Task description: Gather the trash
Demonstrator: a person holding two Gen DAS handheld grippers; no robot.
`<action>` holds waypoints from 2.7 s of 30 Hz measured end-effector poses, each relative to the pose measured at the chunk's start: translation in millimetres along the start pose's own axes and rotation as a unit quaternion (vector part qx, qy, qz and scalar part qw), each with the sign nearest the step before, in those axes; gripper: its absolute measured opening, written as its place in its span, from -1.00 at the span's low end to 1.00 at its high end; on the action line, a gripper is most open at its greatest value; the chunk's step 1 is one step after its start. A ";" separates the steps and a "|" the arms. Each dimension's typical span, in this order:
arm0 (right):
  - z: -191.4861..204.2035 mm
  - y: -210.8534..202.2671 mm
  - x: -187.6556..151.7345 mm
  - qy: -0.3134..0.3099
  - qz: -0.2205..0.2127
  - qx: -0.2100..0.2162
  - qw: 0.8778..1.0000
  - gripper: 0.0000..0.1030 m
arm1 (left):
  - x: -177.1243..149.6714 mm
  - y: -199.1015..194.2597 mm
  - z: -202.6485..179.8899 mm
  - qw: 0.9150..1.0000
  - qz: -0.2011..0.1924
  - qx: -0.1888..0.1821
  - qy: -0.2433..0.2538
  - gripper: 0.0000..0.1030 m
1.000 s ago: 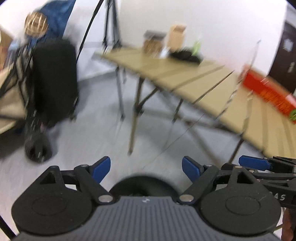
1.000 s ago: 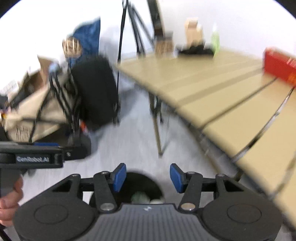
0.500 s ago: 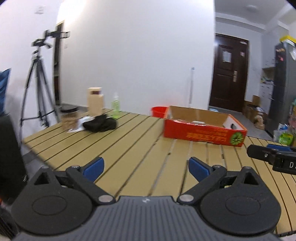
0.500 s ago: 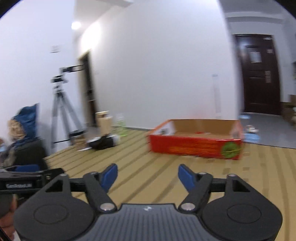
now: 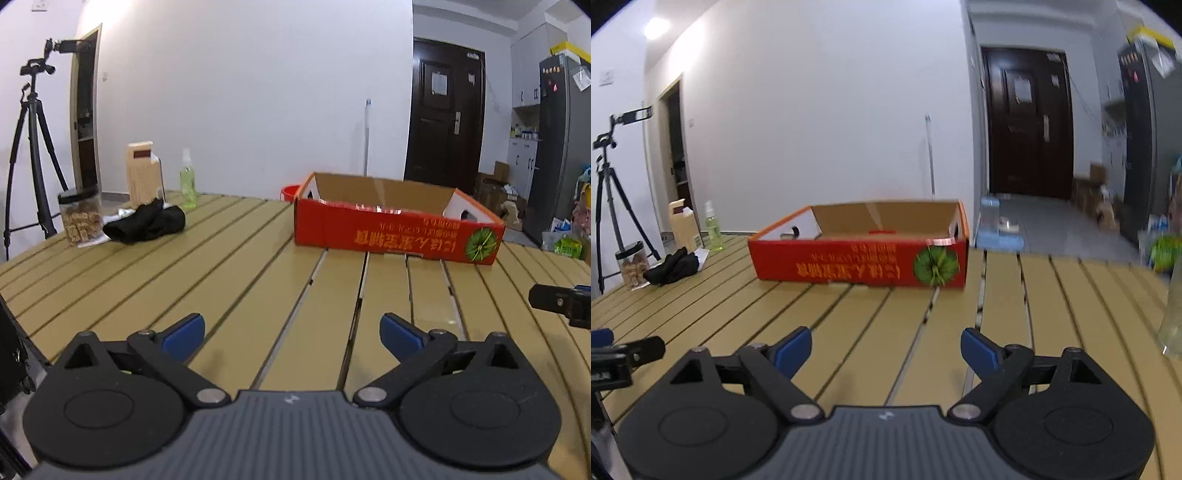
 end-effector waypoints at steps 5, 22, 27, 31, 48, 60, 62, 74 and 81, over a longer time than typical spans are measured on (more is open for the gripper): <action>-2.6 6.8 -11.9 -0.013 0.004 -0.015 1.000 0.70 | -4.6 8.9 -1.6 1.000 0.005 -0.003 -0.005 1.00; -3.9 7.6 -13.9 -0.002 0.015 -0.004 1.000 0.72 | -3.3 7.4 -8.4 1.000 0.000 -0.008 0.007 1.00; -2.5 1.3 -11.5 -0.005 0.017 -0.004 1.000 0.72 | 2.0 -7.1 -10.6 1.000 -0.006 0.002 0.010 1.00; 2.7 -38.2 -7.4 -0.005 -0.010 0.014 1.000 0.72 | 2.1 -71.7 -9.0 0.999 -0.035 0.024 0.006 1.00; 34.5 -358.2 -155.7 -0.134 0.015 0.187 0.973 0.75 | -185.7 -434.7 -40.9 0.989 0.014 0.144 -0.038 1.00; 14.7 -469.4 -187.3 -0.133 0.003 0.204 0.970 0.80 | -206.5 -512.6 -72.4 0.990 -0.019 0.136 -0.027 1.00; 13.9 -475.4 -187.5 -0.134 -0.002 0.208 0.969 0.80 | -207.2 -520.4 -74.5 0.990 -0.025 0.140 -0.026 1.00; 12.1 -502.0 -192.6 -0.140 -0.021 0.211 0.967 0.80 | -208.5 -543.8 -78.7 0.988 -0.052 0.147 -0.023 1.00; 11.3 -508.2 -193.2 -0.144 -0.027 0.214 0.966 0.80 | -210.0 -546.5 -78.3 0.988 -0.055 0.146 -0.021 1.00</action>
Point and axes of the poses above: each gripper's, at about its wrist camera, not at the fingertips, and y roughly the way its jaws point, z to its left, x to its top, the point moved 2 cm from there along y, roughly the way its jaws point, and after that the axes turned 6 degrees about -x, right-handed, at the moved point
